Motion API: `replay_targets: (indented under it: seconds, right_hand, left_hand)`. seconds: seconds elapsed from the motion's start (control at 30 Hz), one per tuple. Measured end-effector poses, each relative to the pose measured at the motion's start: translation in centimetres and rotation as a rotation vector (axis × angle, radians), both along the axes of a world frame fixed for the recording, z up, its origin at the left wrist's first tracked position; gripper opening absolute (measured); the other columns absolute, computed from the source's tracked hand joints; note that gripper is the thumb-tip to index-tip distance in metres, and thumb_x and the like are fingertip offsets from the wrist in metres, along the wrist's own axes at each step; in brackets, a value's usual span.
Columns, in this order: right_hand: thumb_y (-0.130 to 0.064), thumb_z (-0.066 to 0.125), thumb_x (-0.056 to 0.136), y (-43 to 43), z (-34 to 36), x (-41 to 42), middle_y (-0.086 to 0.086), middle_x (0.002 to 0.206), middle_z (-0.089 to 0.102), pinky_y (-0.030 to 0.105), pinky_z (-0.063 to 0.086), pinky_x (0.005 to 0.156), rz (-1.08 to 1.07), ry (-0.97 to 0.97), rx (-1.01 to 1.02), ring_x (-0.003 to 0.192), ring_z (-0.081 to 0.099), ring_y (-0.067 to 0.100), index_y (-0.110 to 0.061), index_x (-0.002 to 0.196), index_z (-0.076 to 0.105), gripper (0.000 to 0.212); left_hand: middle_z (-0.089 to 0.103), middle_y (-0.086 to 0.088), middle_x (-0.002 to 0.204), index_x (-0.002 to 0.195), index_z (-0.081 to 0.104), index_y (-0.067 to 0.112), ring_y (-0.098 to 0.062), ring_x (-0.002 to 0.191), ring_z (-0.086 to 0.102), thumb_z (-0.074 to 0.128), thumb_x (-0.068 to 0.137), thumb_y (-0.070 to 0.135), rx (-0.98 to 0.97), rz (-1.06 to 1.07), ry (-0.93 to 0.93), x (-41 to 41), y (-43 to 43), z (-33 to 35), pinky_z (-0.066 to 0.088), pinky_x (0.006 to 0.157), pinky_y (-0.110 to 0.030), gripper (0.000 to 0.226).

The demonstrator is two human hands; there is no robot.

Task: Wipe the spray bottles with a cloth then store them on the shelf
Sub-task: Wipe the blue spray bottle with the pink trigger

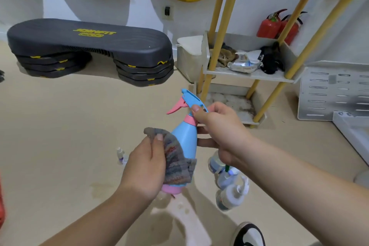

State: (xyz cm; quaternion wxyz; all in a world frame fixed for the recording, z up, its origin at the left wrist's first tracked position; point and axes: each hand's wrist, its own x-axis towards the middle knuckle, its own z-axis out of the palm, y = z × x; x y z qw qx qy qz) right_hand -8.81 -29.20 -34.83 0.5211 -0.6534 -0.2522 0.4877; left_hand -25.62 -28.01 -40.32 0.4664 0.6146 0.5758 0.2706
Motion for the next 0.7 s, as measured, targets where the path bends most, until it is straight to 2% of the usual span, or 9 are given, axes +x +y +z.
replay_targets:
  seconds: [0.07, 0.17, 0.27, 0.33, 0.4, 0.47, 0.57, 0.63, 0.7]
  right_hand:
    - [-0.028, 0.070, 0.099, -0.2, -0.4, -0.6, 0.007, 0.084, 0.069, 0.041, 0.064, 0.061, 0.046, -0.001, -0.025, 0.063, 0.066, 0.020, -0.018, 0.092, 0.044, 0.028]
    - [-0.027, 0.069, 0.099, -0.2, -0.7, -1.2, 0.010, 0.082, 0.065, 0.040, 0.061, 0.060, 0.060, -0.040, -0.021, 0.068, 0.063, 0.023, -0.018, 0.089, 0.043, 0.029]
    - [-0.023, 0.068, 0.100, 0.2, 0.1, -0.3, 0.009, 0.081, 0.070, 0.043, 0.064, 0.065, -0.038, -0.026, 0.056, 0.072, 0.069, 0.024, -0.015, 0.091, 0.043, 0.028]
    - [-0.024, 0.068, 0.100, 0.3, 0.3, 0.4, 0.012, 0.089, 0.074, 0.042, 0.066, 0.063, -0.104, -0.008, 0.072, 0.073, 0.072, 0.023, -0.014, 0.094, 0.045, 0.025]
    - [-0.026, 0.068, 0.100, 0.4, 0.2, 0.6, 0.015, 0.100, 0.076, 0.038, 0.064, 0.060, -0.128, 0.000, 0.063, 0.074, 0.074, 0.022, -0.014, 0.096, 0.047, 0.025]
    - [-0.028, 0.068, 0.100, 0.3, -0.1, 0.4, 0.015, 0.101, 0.075, 0.036, 0.063, 0.059, -0.118, -0.004, 0.052, 0.074, 0.073, 0.022, -0.015, 0.097, 0.047, 0.025]
    - [-0.029, 0.069, 0.099, 0.1, -0.9, -1.0, 0.012, 0.081, 0.065, 0.040, 0.060, 0.063, -0.041, -0.051, 0.014, 0.067, 0.063, 0.025, -0.017, 0.092, 0.045, 0.028]
    - [-0.031, 0.070, 0.098, -0.1, -1.7, -2.1, 0.012, 0.081, 0.053, 0.041, 0.050, 0.062, 0.005, -0.106, -0.012, 0.069, 0.050, 0.024, -0.020, 0.085, 0.044, 0.031]
    - [-0.029, 0.069, 0.099, 0.2, -1.5, -2.4, 0.015, 0.083, 0.054, 0.044, 0.055, 0.064, -0.004, -0.111, 0.016, 0.072, 0.054, 0.025, -0.020, 0.084, 0.044, 0.031]
  left_hand:
    - [0.067, 0.009, 0.100, 0.103, 0.062, 0.028, -0.009, 0.089, 0.064, 0.037, 0.104, 0.045, 0.267, -0.158, 0.071, 0.6, -0.9, 1.2, 0.051, 0.067, -0.029, 0.030]
    - [0.064, 0.019, 0.111, 0.124, 0.056, 0.042, -0.006, 0.102, 0.060, 0.038, 0.101, 0.042, 0.477, -0.308, 0.133, 0.6, -0.2, 1.2, 0.048, 0.080, -0.033, 0.029]
    - [0.072, 0.011, 0.096, 0.104, 0.061, 0.037, -0.013, 0.094, 0.070, 0.034, 0.107, 0.050, 0.190, -0.227, -0.054, -0.2, 1.1, 0.2, 0.056, 0.084, -0.042, 0.031]
    - [0.076, 0.004, 0.092, 0.099, 0.066, 0.024, -0.022, 0.087, 0.073, 0.035, 0.111, 0.048, -0.121, -0.041, -0.175, -0.2, 1.5, -0.1, 0.056, 0.080, -0.038, 0.041]
    - [0.074, -0.003, 0.095, 0.101, 0.066, 0.017, -0.023, 0.085, 0.070, 0.033, 0.112, 0.041, -0.254, 0.073, -0.183, 0.2, 1.1, 0.3, 0.052, 0.077, -0.035, 0.042]
    - [0.068, -0.002, 0.100, 0.099, 0.060, 0.019, -0.021, 0.095, 0.066, 0.028, 0.111, 0.041, -0.050, 0.001, 0.007, 0.7, 0.2, 0.6, 0.050, 0.087, -0.039, 0.041]
    - [0.061, 0.005, 0.107, 0.109, 0.056, 0.023, -0.018, 0.101, 0.056, 0.022, 0.106, 0.042, 0.483, -0.219, 0.236, 1.1, -1.3, 0.7, 0.042, 0.086, -0.039, 0.039]
    - [0.060, 0.005, 0.115, 0.127, 0.055, 0.022, -0.018, 0.105, 0.053, 0.029, 0.101, 0.044, 0.615, -0.288, 0.250, 0.9, -0.9, 0.3, 0.042, 0.085, -0.036, 0.044]
    - [0.062, 0.008, 0.124, 0.139, 0.052, 0.025, -0.017, 0.113, 0.055, 0.030, 0.099, 0.048, 0.618, -0.323, 0.240, 0.1, 0.5, -0.1, 0.045, 0.088, -0.035, 0.051]
